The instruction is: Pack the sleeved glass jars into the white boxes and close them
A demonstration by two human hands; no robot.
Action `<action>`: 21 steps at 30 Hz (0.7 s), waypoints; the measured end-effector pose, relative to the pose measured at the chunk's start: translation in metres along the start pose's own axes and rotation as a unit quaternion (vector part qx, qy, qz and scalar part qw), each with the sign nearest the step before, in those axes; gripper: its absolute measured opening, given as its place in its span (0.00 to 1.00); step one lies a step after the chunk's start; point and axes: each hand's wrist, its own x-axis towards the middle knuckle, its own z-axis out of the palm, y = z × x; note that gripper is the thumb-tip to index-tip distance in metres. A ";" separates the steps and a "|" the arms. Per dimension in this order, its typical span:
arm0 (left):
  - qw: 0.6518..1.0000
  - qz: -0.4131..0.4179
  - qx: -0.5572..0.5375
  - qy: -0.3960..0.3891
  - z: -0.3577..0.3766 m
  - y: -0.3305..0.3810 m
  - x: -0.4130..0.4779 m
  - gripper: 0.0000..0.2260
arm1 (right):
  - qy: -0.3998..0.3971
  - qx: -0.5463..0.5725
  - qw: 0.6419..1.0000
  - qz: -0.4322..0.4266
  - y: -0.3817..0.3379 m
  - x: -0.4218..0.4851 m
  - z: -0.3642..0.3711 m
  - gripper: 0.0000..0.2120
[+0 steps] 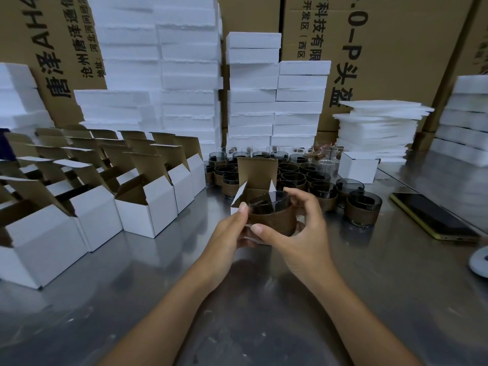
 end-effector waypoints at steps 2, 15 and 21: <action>1.000 0.015 0.002 0.009 0.001 0.003 0.000 0.18 | -0.006 -0.016 1.000 -0.011 0.001 0.000 -0.001 0.32; 0.991 0.113 0.048 0.057 0.006 0.010 -0.008 0.19 | -0.020 -0.081 0.992 -0.091 0.000 0.000 -0.002 0.34; 0.986 0.133 0.049 0.089 0.007 0.010 -0.008 0.23 | -0.022 -0.084 0.991 -0.103 0.001 -0.001 -0.002 0.34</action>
